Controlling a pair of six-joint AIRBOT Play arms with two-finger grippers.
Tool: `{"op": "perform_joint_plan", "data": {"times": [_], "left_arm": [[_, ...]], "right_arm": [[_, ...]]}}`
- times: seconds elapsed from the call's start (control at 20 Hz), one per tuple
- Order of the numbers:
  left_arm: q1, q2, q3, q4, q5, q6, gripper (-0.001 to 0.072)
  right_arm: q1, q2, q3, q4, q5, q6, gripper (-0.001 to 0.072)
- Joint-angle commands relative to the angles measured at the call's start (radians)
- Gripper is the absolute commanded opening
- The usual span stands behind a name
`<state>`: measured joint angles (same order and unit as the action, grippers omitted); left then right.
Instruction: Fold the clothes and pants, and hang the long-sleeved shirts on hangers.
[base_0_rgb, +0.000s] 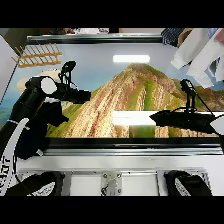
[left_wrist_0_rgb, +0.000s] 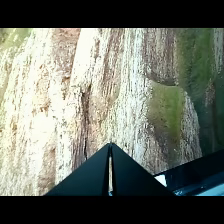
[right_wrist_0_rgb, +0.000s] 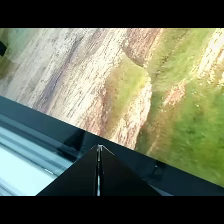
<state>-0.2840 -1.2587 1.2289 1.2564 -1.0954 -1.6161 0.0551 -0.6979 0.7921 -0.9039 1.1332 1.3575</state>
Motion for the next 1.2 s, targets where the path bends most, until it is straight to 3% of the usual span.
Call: {"op": "perform_joint_plan", "data": {"times": [0.0,0.6,0.75,0.8,0.85,0.95,1.15], "left_arm": [[-0.001,0.0,0.0,0.0,0.0,0.0,0.0015],[0.0,0.0,0.0,0.011,0.003,0.006,0.0015],[0.028,0.001,0.001,0.01,0.052,0.085,0.004],[0.05,0.0,0.006,0.011,0.081,0.138,0.0456],[0.08,0.0,0.017,0.024,0.13,0.148,0.0702],[0.177,-0.022,0.079,0.163,0.257,0.101,0.0689],[0.36,-0.222,0.294,0.443,0.32,-0.058,0.0688]], "right_arm": [[0.001,-0.001,0.0,0.0,0.0,0.0,0.0011],[0.001,-0.001,0.0,0.0,0.0,0.0,0.001],[0.001,-0.001,0.0,0.001,0.0,0.0,0.0011],[0.001,0.0,0.0,0.001,0.0,0.0,0.001],[0.001,-0.001,0.0,0.001,0.0,0.0,0.0011],[0.001,-0.001,0.0,0.001,0.0,0.0,0.0011],[0.001,-0.001,0.0,0.002,0.0,0.0,0.0011]]}}
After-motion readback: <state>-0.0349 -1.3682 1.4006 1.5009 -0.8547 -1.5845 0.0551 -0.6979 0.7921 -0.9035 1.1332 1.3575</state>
